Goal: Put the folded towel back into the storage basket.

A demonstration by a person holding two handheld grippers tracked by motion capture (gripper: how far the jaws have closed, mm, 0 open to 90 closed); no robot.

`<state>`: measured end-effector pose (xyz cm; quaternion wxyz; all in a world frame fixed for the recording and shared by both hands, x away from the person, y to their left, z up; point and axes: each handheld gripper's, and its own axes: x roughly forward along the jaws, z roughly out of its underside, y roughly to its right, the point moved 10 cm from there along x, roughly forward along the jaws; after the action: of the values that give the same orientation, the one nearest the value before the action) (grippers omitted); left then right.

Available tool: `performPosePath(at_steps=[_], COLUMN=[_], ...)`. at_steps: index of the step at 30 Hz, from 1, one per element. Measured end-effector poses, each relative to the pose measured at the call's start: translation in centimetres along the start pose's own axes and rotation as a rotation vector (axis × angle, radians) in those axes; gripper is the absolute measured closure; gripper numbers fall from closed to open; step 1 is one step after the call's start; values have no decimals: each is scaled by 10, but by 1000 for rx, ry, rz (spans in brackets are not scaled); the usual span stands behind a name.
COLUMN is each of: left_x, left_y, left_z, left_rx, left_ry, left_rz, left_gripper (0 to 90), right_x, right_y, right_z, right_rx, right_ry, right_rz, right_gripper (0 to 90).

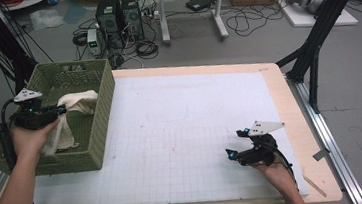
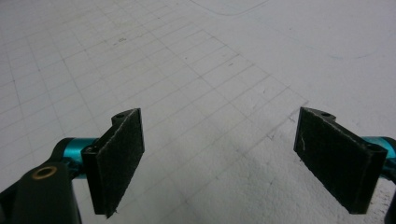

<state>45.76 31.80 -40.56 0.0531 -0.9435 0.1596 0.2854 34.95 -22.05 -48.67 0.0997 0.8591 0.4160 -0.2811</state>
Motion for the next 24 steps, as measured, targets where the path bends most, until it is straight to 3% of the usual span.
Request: performPosePath(at_steps=[6,11,17,24], left_x=[10,16,22,24], left_y=[-8,-15,-15,-16], left_z=[2,8,17,20], left_rx=[-21,-68,-52,-62], left_ry=[-30,-83,-177,-195], left_rz=[-27,-49,-64,-60], left_gripper=[793,793,789,790], right_x=[3,4,5,4], right_y=[0,0,0,1], right_z=[2,3,3,3], right_rx=[3,7,4,10], right_ry=[-12,-17,-17,-15], right_rz=[-4,-5,-5,-5], right_gripper=[154,154,154,154])
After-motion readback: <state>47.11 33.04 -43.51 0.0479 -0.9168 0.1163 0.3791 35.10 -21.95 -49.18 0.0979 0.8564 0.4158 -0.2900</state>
